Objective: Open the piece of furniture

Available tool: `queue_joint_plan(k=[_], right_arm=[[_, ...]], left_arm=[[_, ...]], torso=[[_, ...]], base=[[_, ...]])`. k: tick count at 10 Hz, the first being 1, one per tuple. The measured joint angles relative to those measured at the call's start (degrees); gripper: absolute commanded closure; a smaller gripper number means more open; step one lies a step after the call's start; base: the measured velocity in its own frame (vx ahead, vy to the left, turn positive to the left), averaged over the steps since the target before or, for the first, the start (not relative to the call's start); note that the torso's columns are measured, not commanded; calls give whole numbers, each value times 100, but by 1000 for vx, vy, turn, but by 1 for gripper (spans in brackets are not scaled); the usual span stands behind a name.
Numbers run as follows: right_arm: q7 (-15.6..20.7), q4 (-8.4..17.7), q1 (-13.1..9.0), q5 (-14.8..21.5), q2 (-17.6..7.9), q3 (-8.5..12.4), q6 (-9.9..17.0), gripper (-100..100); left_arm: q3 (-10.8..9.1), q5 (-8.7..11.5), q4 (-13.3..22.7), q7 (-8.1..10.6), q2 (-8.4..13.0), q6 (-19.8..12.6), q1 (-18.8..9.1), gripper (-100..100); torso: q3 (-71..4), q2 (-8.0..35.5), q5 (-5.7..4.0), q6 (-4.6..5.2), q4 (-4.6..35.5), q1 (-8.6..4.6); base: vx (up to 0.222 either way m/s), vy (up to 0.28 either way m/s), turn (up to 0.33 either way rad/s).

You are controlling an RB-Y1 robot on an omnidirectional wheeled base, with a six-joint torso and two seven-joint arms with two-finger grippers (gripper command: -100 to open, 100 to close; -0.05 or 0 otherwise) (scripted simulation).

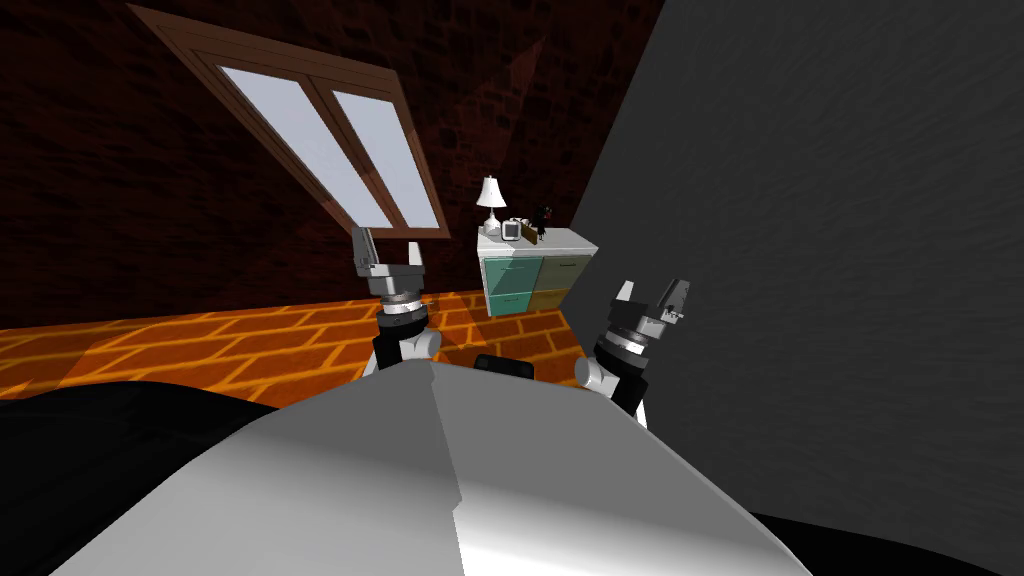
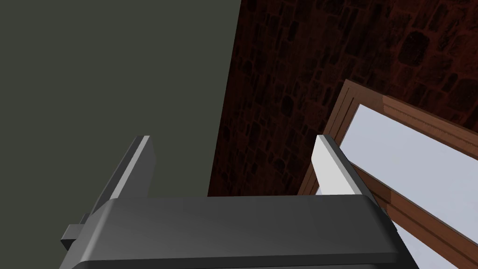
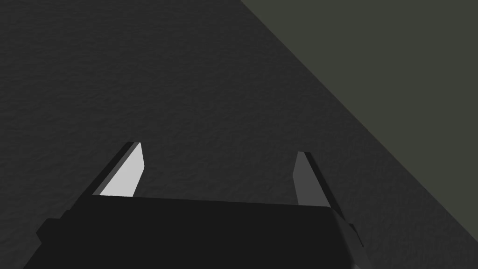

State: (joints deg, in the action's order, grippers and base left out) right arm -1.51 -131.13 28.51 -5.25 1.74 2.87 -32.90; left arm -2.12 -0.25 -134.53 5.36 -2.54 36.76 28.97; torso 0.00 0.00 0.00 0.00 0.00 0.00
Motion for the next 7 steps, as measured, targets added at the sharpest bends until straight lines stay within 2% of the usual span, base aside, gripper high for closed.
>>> queue_joint_plan(k=[2, 7], right_arm=[[0, 0, 0, 0, 0, 0, 0, 0], [0, -2, 0, 0, 0, 0, 0, 0]], left_arm=[[0, 0, 0, 0, 0, 0, 0, 0], [0, 0, -1, 0, 0, 0, 0, 0]], torso=[[-1200, 597, 0, 0, 600, 0], [-5381, 2693, 0, 0, 2691, 0]], base=[[0, 0, 0], [0, 0, 0]])
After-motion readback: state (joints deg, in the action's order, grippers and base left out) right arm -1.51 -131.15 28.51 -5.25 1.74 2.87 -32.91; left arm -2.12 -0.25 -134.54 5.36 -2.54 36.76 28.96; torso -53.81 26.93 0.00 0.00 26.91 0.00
